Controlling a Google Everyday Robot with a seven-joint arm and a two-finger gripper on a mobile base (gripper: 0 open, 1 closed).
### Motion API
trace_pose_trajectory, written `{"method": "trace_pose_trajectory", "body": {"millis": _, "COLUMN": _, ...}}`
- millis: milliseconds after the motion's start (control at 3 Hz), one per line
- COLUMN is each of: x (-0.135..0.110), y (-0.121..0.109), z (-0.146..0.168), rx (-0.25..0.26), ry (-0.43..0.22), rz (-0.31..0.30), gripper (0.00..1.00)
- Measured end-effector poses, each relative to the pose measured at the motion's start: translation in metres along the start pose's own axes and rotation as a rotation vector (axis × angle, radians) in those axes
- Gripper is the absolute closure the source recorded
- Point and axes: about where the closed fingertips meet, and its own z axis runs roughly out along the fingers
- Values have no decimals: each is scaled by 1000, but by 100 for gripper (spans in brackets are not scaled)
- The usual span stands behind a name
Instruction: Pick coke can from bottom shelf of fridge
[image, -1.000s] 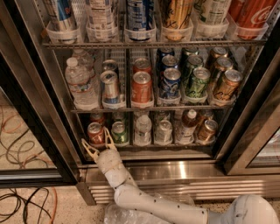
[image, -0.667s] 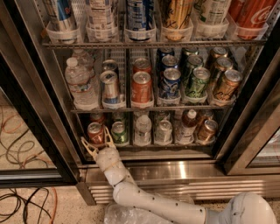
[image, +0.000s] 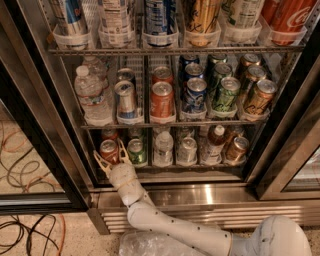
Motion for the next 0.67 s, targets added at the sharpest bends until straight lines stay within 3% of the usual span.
{"method": "trace_pose_trajectory", "body": {"millis": 667, "x": 0, "y": 0, "z": 0, "rx": 0, "ry": 0, "rz": 0, "gripper": 85}}
